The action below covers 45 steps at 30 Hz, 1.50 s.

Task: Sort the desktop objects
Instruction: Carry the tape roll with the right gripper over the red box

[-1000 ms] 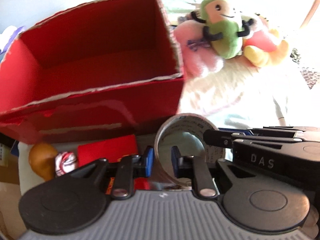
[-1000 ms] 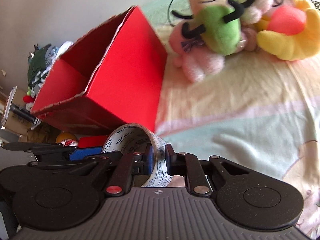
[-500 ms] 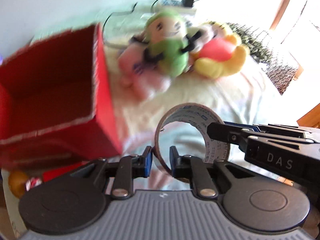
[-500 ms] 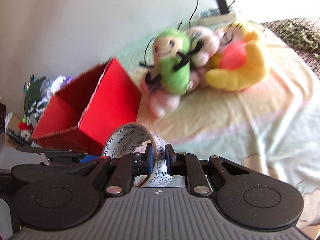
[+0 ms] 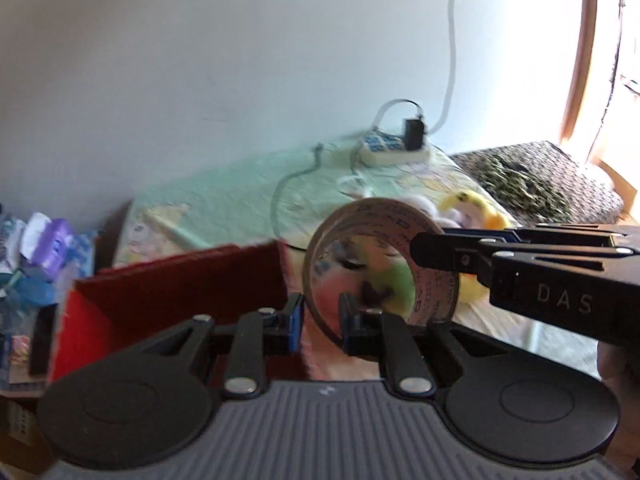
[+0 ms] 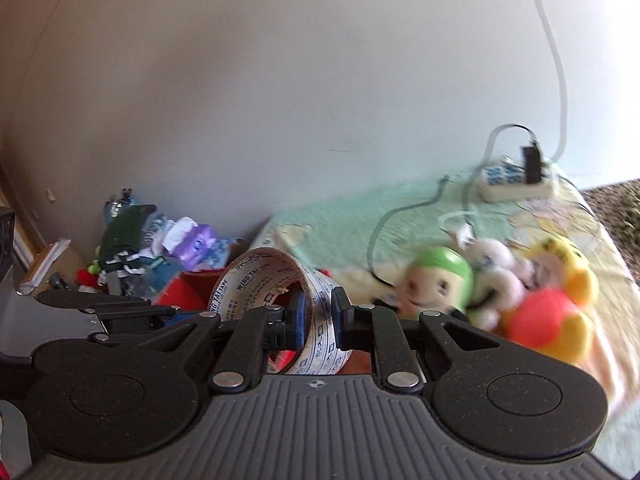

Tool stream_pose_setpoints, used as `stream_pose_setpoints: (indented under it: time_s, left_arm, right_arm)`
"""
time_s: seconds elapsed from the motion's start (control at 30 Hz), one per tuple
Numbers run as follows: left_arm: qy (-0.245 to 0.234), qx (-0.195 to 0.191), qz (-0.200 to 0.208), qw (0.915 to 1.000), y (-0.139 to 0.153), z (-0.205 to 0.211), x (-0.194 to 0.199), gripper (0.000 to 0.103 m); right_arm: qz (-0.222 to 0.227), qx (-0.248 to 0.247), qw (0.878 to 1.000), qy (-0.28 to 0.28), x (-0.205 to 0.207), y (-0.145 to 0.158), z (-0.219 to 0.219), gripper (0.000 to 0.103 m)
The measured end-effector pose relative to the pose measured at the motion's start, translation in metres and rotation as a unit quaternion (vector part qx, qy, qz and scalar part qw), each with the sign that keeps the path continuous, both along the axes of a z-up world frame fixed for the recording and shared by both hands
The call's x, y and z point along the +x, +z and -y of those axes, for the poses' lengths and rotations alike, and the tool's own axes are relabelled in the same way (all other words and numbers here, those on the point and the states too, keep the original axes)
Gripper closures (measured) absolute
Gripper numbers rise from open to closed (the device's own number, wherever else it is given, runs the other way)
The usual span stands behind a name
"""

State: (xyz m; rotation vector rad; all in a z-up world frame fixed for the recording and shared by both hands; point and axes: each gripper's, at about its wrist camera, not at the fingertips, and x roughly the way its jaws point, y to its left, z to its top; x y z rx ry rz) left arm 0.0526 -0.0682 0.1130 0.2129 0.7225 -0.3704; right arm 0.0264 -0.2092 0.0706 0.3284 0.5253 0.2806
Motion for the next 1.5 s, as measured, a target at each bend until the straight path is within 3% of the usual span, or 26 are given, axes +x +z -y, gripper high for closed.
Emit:
stream_pose_setpoints:
  time_s: [0.13,0.23,0.4,0.53,0.73,0.97,1.17,1.5]
  left_arm:
    - [0.028,0.009,0.003,0.9995,0.004,-0.044,0.032,0.09]
    - [0.051,0.02,-0.015,0.9984,-0.005,-0.078,0.057,0.09]
    - [0.064,0.04,-0.081,0.9938,-0.053,-0.116,0.099,0.09]
    - [0.059,0.063,-0.111,0.9901,-0.086,-0.137,0.121,0.09]
    - [0.052,0.06,-0.161,0.9838,-0.119,-0.162,0.147,0.089]
    - [0.036,0.058,-0.154,0.9858,-0.118,-0.178,0.149,0.08]
    - [0.013,0.043,-0.143,0.9887,-0.109,-0.192,0.138,0.08]
    - [-0.009,0.028,-0.152,0.988,-0.111,-0.198,0.135,0.08]
  right_arm:
    - [0.005,-0.012,0.999,0.031,0.033,0.004,-0.041,0.088]
    - [-0.023,-0.015,0.998,0.049,0.063,-0.005,-0.074,0.088]
    - [-0.099,-0.014,0.993,0.058,0.111,-0.038,-0.119,0.088]
    - [-0.161,-0.015,0.985,0.053,0.141,-0.065,-0.147,0.089]
    - [-0.228,-0.036,0.972,0.038,0.167,-0.093,-0.172,0.09]
    - [-0.28,-0.044,0.959,0.012,0.185,-0.108,-0.181,0.091]
    - [-0.321,-0.009,0.947,-0.012,0.196,-0.122,-0.179,0.091]
    - [-0.326,0.06,0.944,0.002,0.209,-0.131,-0.191,0.087]
